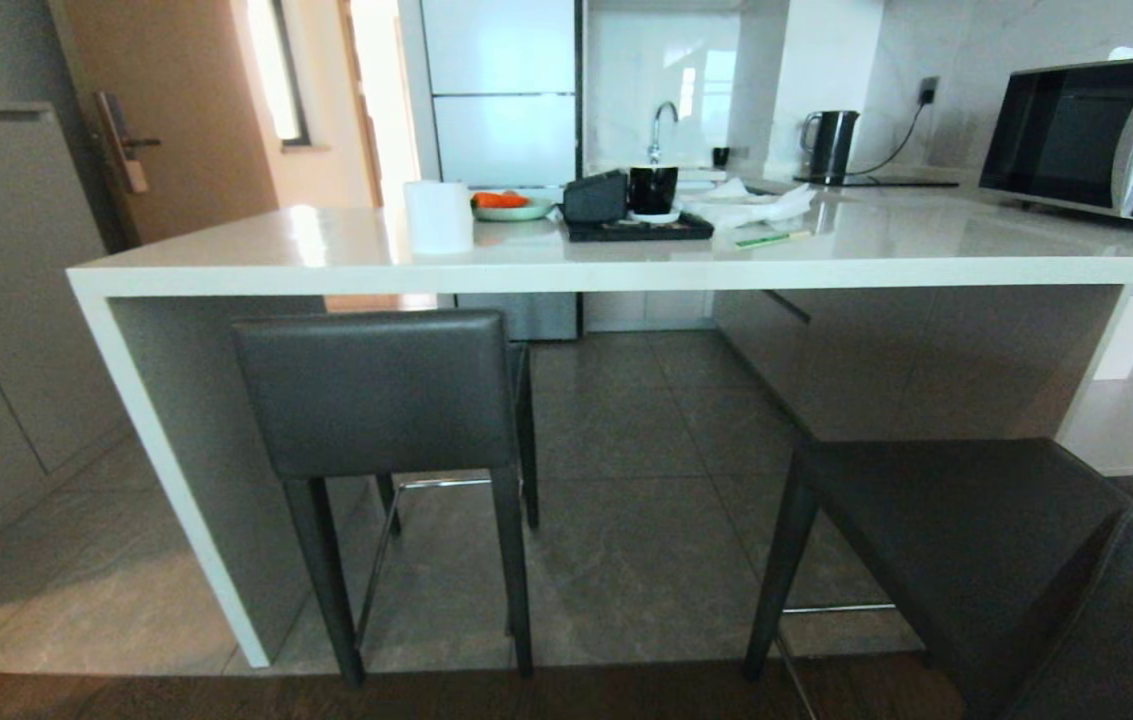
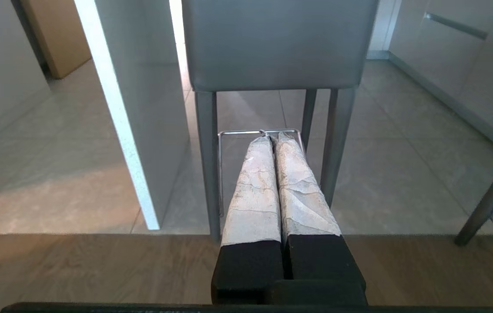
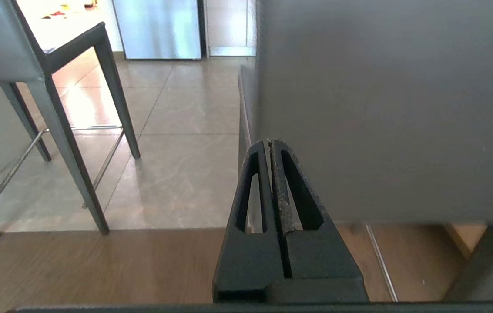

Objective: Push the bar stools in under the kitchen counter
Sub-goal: Push the gray chair back under the dining table

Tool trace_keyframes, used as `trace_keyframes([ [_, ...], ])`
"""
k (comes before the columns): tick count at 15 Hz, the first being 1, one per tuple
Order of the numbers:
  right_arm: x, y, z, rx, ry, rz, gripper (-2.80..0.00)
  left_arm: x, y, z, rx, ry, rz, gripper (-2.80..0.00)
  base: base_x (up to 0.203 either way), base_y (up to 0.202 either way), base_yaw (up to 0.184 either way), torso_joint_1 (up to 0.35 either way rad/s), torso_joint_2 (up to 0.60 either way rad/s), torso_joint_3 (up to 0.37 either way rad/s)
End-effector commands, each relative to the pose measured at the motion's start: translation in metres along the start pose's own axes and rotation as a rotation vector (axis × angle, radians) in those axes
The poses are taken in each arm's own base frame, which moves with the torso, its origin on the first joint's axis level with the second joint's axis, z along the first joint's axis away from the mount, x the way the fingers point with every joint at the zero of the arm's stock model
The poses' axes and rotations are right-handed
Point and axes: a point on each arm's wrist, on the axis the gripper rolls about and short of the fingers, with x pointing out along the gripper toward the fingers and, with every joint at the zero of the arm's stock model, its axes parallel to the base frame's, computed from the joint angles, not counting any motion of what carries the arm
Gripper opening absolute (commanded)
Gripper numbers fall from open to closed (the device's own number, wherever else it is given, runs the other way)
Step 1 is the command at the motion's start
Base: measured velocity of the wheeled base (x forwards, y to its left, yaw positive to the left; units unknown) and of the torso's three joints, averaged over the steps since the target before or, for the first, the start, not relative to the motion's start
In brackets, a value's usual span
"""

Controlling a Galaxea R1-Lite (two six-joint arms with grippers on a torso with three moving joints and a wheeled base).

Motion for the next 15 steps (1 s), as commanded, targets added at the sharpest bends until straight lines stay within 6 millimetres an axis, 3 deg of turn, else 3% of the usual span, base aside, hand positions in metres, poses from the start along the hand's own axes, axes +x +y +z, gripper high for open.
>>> trace_keyframes([
  [1, 0.0007, 0.0001, -0.0024, 0.000, 0.008, 0.001, -2.80, 0.0006, 0.0000, -0.0025, 0.001, 0.008, 0.000, -2.80, -0.172, 0.000, -0.006, 0.007, -0.01, 0.002],
  [3, 0.0007, 0.0001, -0.0024, 0.000, 0.008, 0.001, -2.80, 0.0006, 0.0000, -0.0025, 0.001, 0.008, 0.000, -2.80, -0.140, 0.000, -0.004, -0.003, 0.00, 0.005],
  [15, 0.0007, 0.0001, -0.0024, 0.003, 0.007, 0.000, -2.80, 0.0006, -0.0001, -0.0025, -0.001, 0.008, 0.001, -2.80, 0.000, -0.007, 0.000, 0.000, 0.00, 0.000],
])
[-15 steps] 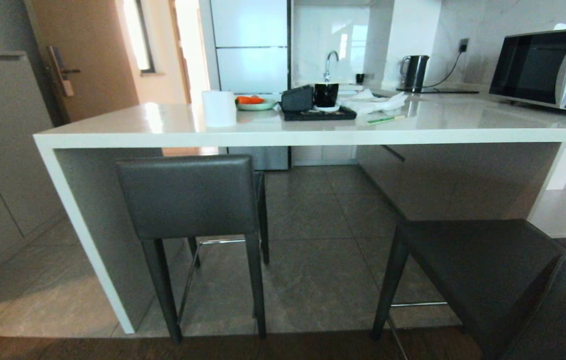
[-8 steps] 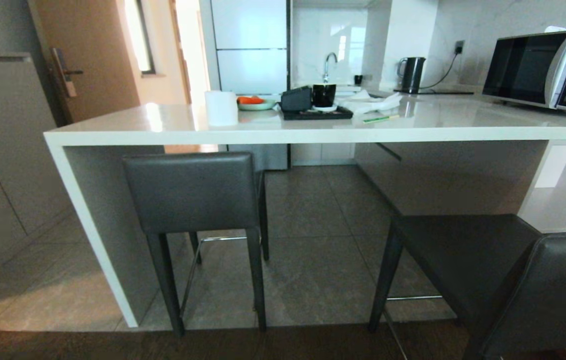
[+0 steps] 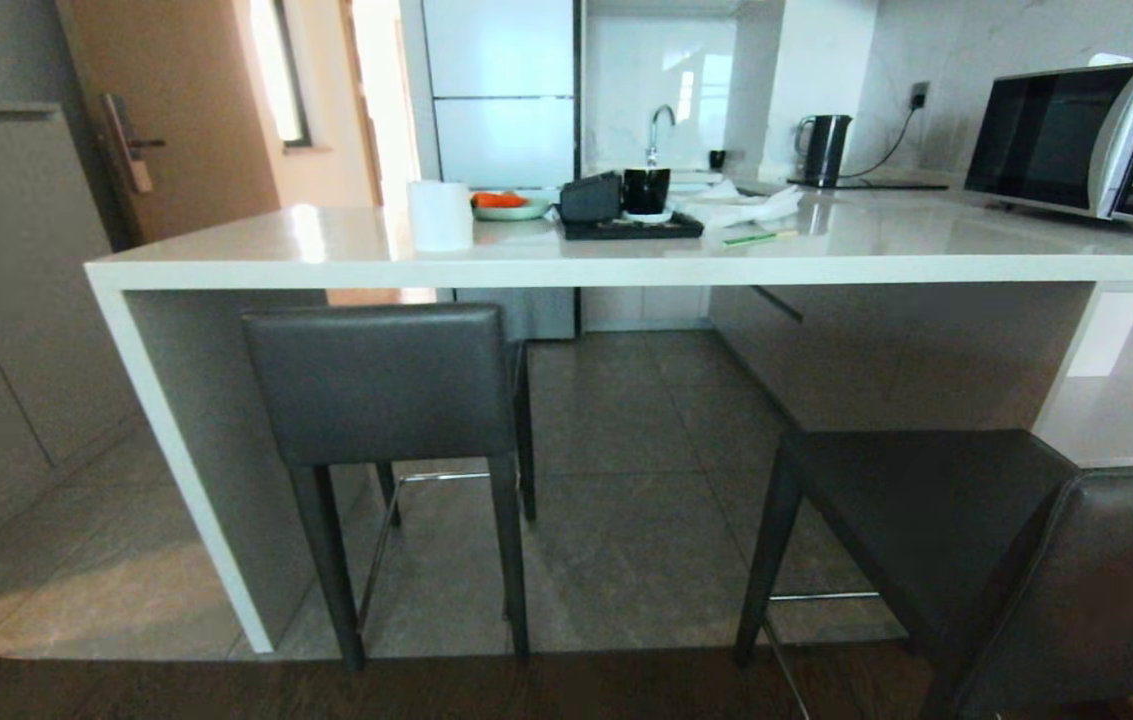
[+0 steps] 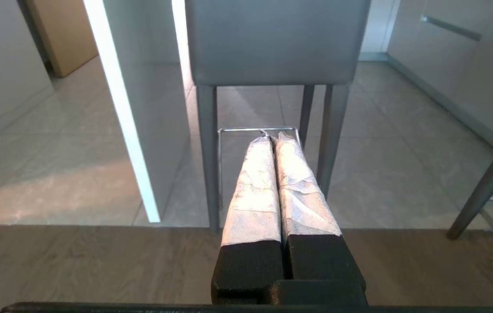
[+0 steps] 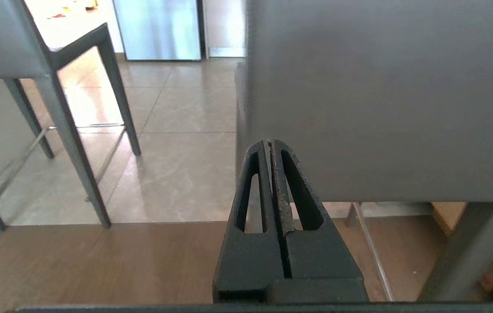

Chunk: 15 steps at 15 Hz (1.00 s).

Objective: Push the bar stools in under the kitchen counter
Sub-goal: Push the gray chair back under the dining table

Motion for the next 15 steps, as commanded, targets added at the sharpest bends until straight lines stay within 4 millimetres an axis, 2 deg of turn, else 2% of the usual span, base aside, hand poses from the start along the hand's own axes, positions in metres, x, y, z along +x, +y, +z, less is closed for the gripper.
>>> trace_keyframes([
  [1, 0.0008, 0.0001, -0.0025, 0.000, 0.010, 0.002, -2.80, 0.0006, -0.0001, -0.0025, 0.000, 0.008, 0.001, -2.80, -0.001, -0.137, 0.000, 0.007, 0.00, 0.002],
  [15, 0.0007, 0.0001, -0.0025, 0.000, 0.010, 0.000, -2.80, 0.0006, 0.0000, -0.0025, 0.000, 0.008, -0.001, -2.80, 0.000, -0.192, 0.001, 0.002, 0.00, 0.003],
])
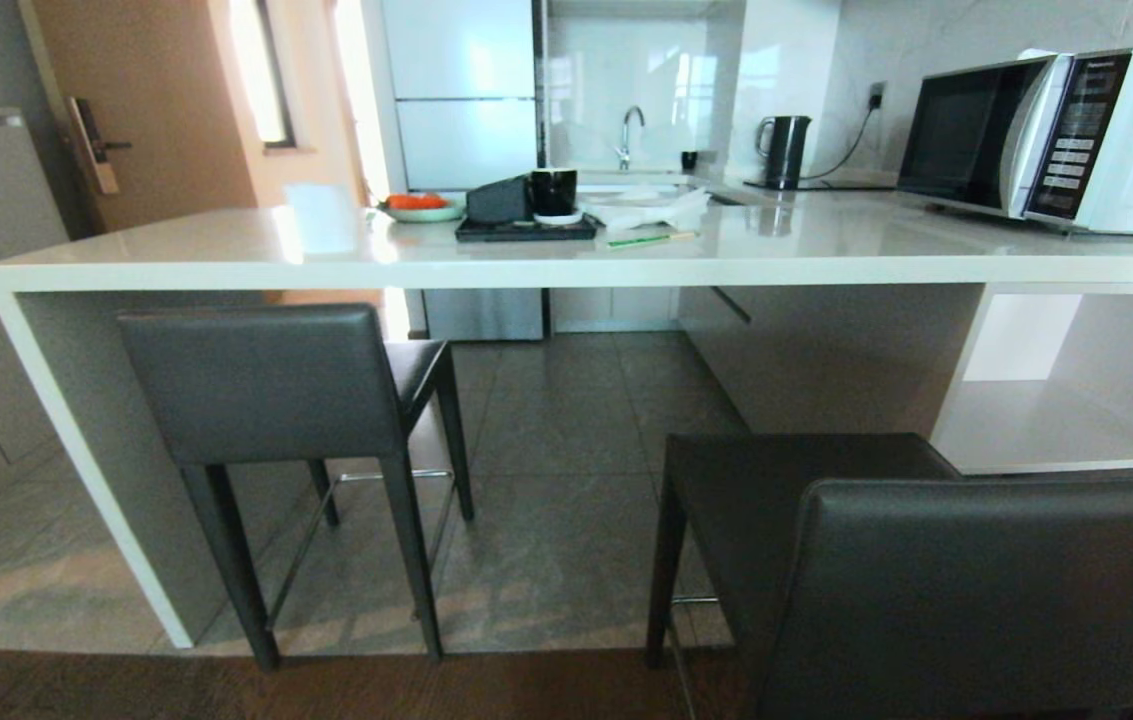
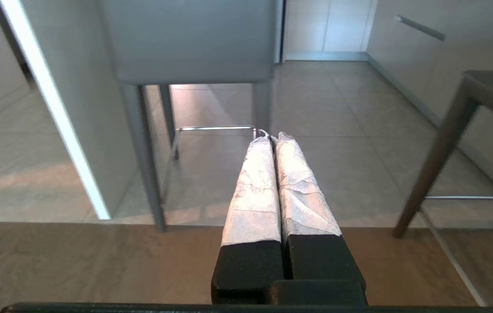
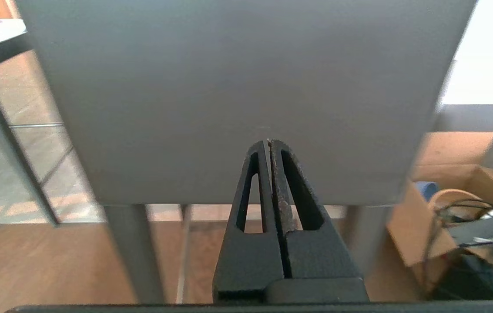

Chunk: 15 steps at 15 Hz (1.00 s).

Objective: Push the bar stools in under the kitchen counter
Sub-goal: Push the gray chair back under the dining table

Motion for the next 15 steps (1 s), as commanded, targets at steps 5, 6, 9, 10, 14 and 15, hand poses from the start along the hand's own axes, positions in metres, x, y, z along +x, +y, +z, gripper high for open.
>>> trace_keyframes([
  [5, 0.0008, 0.0001, -0.0025, 0.000, 0.009, 0.002, -2.80, 0.0006, 0.0000, -0.0025, 0.000, 0.008, 0.000, -2.80, 0.000, -0.191, 0.000, 0.001, 0.00, 0.002],
  [6, 0.0007, 0.0001, -0.0025, 0.000, 0.009, 0.002, -2.80, 0.0006, 0.0000, -0.0025, 0.000, 0.008, 0.001, -2.80, 0.000, -0.192, 0.004, 0.000, 0.00, 0.000],
  [9, 0.0008, 0.0001, -0.0025, 0.000, 0.009, 0.002, -2.80, 0.0006, 0.0000, -0.0025, 0.000, 0.008, 0.000, -2.80, 0.000, -0.189, 0.001, 0.000, 0.00, -0.002],
  [10, 0.0006, 0.0001, -0.0025, 0.000, 0.008, 0.002, -2.80, 0.0006, 0.0000, -0.0025, 0.000, 0.008, 0.000, -2.80, 0.000, -0.189, 0.005, -0.002, 0.00, 0.007],
  [14, 0.0008, 0.0001, -0.0025, 0.000, 0.009, 0.002, -2.80, 0.0006, 0.0000, -0.0024, -0.011, 0.006, 0.001, -2.80, 0.000, -0.156, 0.001, 0.001, 0.00, 0.004],
  [15, 0.0008, 0.0001, -0.0025, 0.000, 0.009, 0.002, -2.80, 0.0006, 0.0000, -0.0024, -0.011, 0.007, 0.001, -2.80, 0.000, 0.000, 0.000, 0.000, 0.00, 0.000],
])
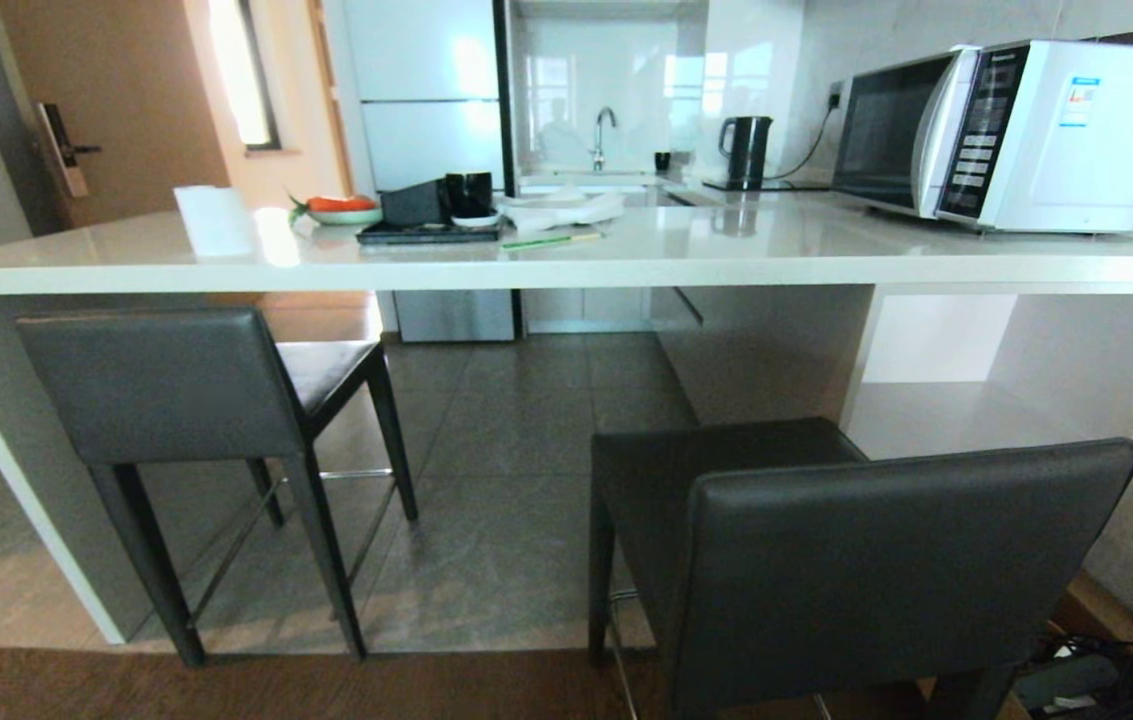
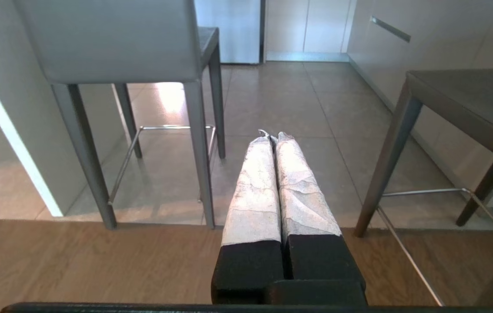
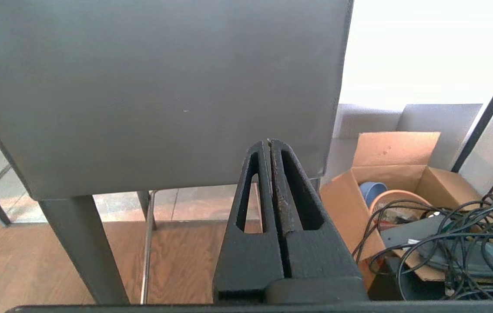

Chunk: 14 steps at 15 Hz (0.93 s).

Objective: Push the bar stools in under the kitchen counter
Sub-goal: Push the gray chair back under the dining table

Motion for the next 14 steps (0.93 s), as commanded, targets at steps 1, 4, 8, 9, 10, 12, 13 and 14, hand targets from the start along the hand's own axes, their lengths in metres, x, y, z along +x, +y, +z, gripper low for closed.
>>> trace_keyframes([
  [1, 0.0006, 0.0001, -0.0025, 0.000, 0.008, 0.001, -2.80, 0.0006, 0.0000, -0.0025, 0.000, 0.009, 0.000, -2.80, 0.000, 0.000, 0.000, 0.000, 0.00, 0.000],
  [4, 0.0008, 0.0000, -0.0025, 0.000, 0.010, 0.000, -2.80, 0.0005, 0.0000, -0.0026, 0.000, 0.007, 0.000, -2.80, 0.000, 0.000, 0.000, 0.000, 0.00, 0.000],
  [8, 0.0008, 0.0000, -0.0025, 0.001, 0.010, 0.000, -2.80, 0.0006, 0.0000, -0.0025, 0.000, 0.009, 0.000, -2.80, 0.000, 0.000, 0.000, 0.000, 0.00, 0.000],
  [9, 0.0008, 0.0001, -0.0025, 0.001, 0.010, 0.001, -2.80, 0.0006, 0.0000, -0.0025, 0.000, 0.009, 0.000, -2.80, 0.000, 0.000, 0.000, 0.000, 0.00, 0.000],
  [10, 0.0008, 0.0001, -0.0025, 0.001, 0.010, 0.001, -2.80, 0.0006, 0.0000, -0.0025, 0.000, 0.009, 0.000, -2.80, 0.000, 0.000, 0.000, 0.000, 0.00, 0.000],
  [12, 0.0008, 0.0000, -0.0025, 0.003, 0.010, 0.000, -2.80, 0.0006, 0.0000, -0.0026, 0.000, 0.008, 0.000, -2.80, 0.000, 0.000, 0.000, 0.000, 0.00, 0.000],
  [13, 0.0007, 0.0000, -0.0024, 0.003, 0.009, 0.000, -2.80, 0.0006, 0.0000, -0.0025, 0.000, 0.009, 0.000, -2.80, 0.000, 0.000, 0.000, 0.000, 0.00, 0.000],
  [14, 0.0008, 0.0000, -0.0022, 0.016, 0.007, -0.002, -2.80, 0.0006, 0.0000, -0.0025, 0.000, 0.009, 0.000, -2.80, 0.000, 0.000, 0.000, 0.000, 0.00, 0.000],
])
